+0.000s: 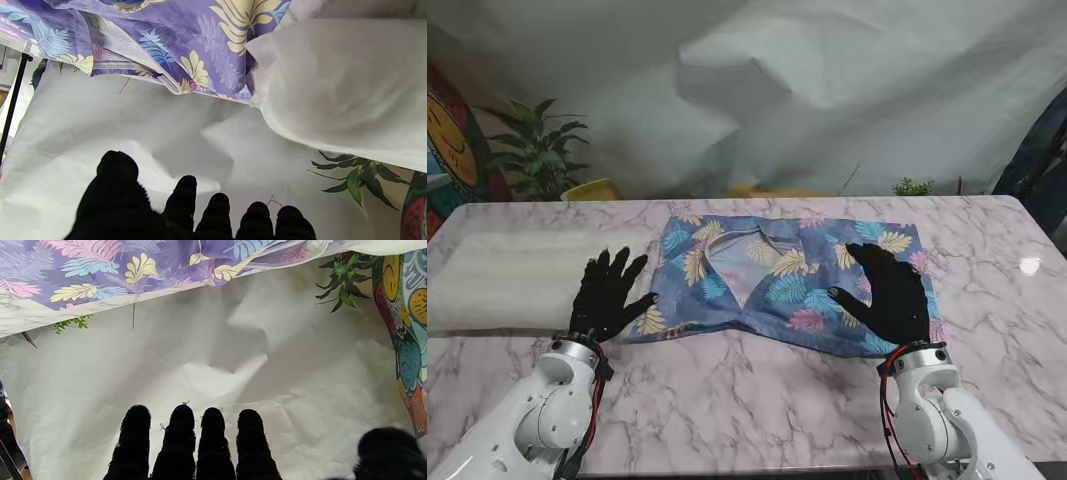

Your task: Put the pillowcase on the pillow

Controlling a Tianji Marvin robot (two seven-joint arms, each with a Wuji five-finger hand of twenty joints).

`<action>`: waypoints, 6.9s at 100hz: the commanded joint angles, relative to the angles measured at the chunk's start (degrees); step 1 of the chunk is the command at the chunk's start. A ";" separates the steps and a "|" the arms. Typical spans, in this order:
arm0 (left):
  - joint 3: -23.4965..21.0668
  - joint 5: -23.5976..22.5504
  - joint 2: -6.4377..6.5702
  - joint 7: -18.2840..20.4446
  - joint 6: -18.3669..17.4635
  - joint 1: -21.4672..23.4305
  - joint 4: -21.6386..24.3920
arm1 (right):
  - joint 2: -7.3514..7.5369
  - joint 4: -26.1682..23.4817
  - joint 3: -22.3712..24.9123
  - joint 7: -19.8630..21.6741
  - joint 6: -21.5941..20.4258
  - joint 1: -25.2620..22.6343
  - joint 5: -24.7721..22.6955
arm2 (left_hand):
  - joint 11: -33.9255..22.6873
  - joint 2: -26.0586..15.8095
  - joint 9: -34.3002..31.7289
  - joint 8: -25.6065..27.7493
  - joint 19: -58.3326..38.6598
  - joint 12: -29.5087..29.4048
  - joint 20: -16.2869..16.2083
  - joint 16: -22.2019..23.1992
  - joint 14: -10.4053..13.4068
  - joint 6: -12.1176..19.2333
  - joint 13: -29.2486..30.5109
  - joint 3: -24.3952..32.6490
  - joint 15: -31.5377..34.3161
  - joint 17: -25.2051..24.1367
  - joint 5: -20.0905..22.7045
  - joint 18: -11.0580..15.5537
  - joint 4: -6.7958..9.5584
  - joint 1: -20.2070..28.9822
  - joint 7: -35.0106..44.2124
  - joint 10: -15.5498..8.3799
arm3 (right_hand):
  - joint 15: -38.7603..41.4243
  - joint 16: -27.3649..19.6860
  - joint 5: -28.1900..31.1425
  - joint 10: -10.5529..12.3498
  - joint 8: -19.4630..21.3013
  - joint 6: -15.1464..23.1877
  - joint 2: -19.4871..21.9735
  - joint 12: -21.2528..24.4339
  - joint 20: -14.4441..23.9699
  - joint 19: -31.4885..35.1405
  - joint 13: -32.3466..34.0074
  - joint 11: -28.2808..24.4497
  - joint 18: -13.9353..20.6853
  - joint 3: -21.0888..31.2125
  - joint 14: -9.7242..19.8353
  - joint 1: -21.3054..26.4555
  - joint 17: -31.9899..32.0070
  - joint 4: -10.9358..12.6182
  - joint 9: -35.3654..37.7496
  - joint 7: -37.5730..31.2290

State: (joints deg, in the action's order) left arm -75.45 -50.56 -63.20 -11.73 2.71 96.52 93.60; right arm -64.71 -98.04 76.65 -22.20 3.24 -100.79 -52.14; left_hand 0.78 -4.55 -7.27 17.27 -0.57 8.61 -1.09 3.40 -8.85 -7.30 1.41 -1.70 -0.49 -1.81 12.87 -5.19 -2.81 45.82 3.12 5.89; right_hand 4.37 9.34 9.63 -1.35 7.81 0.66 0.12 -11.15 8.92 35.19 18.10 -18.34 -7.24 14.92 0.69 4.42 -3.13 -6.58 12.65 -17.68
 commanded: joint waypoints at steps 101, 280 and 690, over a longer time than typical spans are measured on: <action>1.49 1.25 -0.26 -0.64 -1.85 -2.82 -3.12 | 1.36 0.37 1.03 7.36 1.56 5.89 -4.27 | -0.49 -2.01 1.22 0.46 1.25 1.35 -0.28 1.92 2.01 -0.44 -0.47 -0.24 -0.29 -0.14 0.98 2.14 1.43 1.50 0.23 -1.34 | 2.04 -0.89 -1.68 1.19 -1.10 2.60 -3.94 -1.43 0.71 2.94 1.78 -2.73 -2.34 -0.83 0.48 4.20 0.24 1.68 -0.76 -3.12; 9.65 9.32 -1.33 -1.01 -6.51 -15.16 -17.03 | -7.29 63.69 -60.66 10.38 -10.13 63.10 12.99 | -1.39 -1.21 0.87 0.57 0.13 1.77 -6.59 7.19 2.03 -0.14 -0.07 -0.02 0.47 -0.21 1.87 1.78 1.49 3.23 1.16 -0.14 | 56.50 26.02 -4.07 1.04 12.76 15.97 -40.32 -0.69 13.05 23.80 14.28 -1.45 -0.78 54.02 17.61 15.97 -9.38 -2.78 -2.13 -10.68; -20.26 -4.28 5.52 31.47 -19.51 -4.03 -0.97 | 4.98 17.06 -26.54 -0.02 3.59 36.34 -27.98 | 0.81 9.05 1.79 -1.58 0.69 -0.34 -11.68 8.30 1.08 -0.05 -0.22 -0.61 0.00 -0.45 -3.28 1.40 -0.57 -13.34 -1.57 -1.57 | 47.00 33.79 25.70 8.74 31.23 25.55 -49.09 -20.60 15.77 32.95 55.95 -40.34 6.33 59.16 10.47 33.10 -42.19 -10.27 41.23 -63.28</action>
State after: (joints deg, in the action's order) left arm -95.44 -55.06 -58.35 19.38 -17.13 91.91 93.93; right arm -59.79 -80.68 50.42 -22.35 6.79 -64.22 -80.01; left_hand -0.54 2.49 -7.40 17.01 -1.91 10.52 -14.29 13.16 -8.19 -7.32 2.86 -2.76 1.83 -1.81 13.11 -4.58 -2.80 34.66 3.39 5.06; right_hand 49.78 41.46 36.61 8.07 39.59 25.57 -47.81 -31.33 25.10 68.19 73.31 -57.68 -1.94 70.15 9.92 36.45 -45.83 -17.53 53.87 -79.85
